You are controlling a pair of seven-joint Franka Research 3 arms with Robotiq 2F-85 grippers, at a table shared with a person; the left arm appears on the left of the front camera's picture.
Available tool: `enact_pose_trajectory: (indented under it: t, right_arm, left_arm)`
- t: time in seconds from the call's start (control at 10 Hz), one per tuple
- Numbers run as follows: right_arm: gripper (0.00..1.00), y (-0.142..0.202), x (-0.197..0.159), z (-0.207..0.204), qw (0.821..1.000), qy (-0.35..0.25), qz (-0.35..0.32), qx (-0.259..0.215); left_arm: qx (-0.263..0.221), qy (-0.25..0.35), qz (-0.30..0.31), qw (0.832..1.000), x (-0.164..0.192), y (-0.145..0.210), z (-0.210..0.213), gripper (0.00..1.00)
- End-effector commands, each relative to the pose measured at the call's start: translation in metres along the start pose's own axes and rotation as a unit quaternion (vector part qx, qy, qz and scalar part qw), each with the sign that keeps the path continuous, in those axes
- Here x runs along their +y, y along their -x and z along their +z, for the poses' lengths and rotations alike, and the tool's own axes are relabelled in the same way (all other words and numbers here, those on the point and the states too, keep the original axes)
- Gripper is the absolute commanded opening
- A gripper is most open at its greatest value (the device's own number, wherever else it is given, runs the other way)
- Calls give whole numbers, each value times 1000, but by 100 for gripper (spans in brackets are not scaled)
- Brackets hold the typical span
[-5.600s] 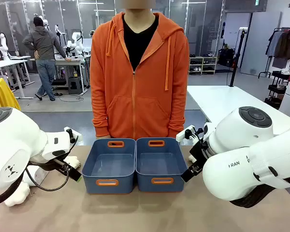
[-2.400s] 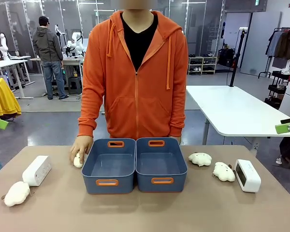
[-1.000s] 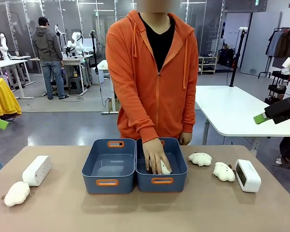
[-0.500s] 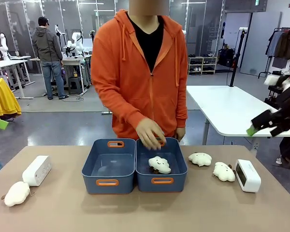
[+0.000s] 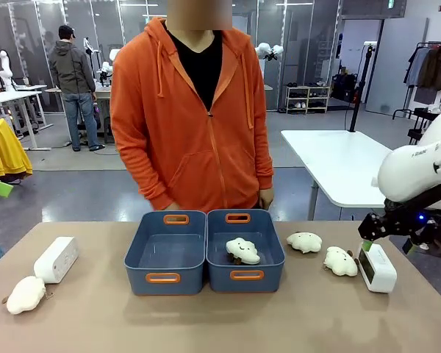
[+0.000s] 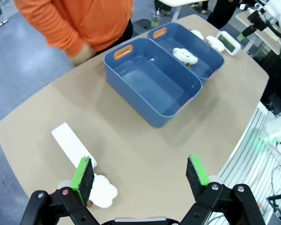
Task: Sort the digital clocks into the basket.
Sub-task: Pick up the Digital clock from the table and place it into the empty Plastic storage basket.
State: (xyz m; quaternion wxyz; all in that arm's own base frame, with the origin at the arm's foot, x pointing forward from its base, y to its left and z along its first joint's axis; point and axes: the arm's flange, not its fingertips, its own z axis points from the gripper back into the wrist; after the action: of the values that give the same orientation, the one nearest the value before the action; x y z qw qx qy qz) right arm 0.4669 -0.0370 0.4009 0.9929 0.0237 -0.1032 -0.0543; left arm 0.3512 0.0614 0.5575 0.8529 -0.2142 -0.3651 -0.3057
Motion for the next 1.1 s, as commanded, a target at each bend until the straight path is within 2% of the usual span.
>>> enact_pose_trajectory:
  t: [0.0, 0.1, 0.3, 0.5, 0.6, 0.7, 0.8, 0.9, 1.0]
  right_arm:
    - [100, -11, 3, -10, 999, 22, -19, 28]
    - [100, -15, 3, -25, 999, 12, -24, 41]
    - [100, -26, 0, -60, 997, 37, -35, 58]
    - [100, -30, -7, -77, 996, 38, -42, 68]
    - [85, -28, -5, -82, 996, 34, -34, 75]
    - [81, -31, -4, -87, 996, 33, -29, 73]
    - [65, -31, -4, -89, 996, 37, -30, 77]
    - [61, -32, -5, -90, 996, 40, -31, 79]
    - [46, -32, -5, -89, 996, 40, -32, 79]
  left_arm:
    - [-3, 9, -3, 1000, 1, -1, 1, 100]
    - [-3, 9, -3, 1000, 1, -1, 1, 100]
    - [-3, 9, -3, 1000, 1, -1, 1, 100]
    - [-3, 9, -3, 1000, 1, -1, 1, 100]
    - [-3, 9, -3, 1000, 1, -1, 1, 100]
    - [-3, 9, -3, 1000, 1, -1, 1, 100]
    - [-3, 9, -3, 1000, 1, -1, 1, 100]
    - [-3, 9, -3, 1000, 1, -1, 1, 100]
    - [-3, 9, -3, 1000, 1, -1, 1, 100]
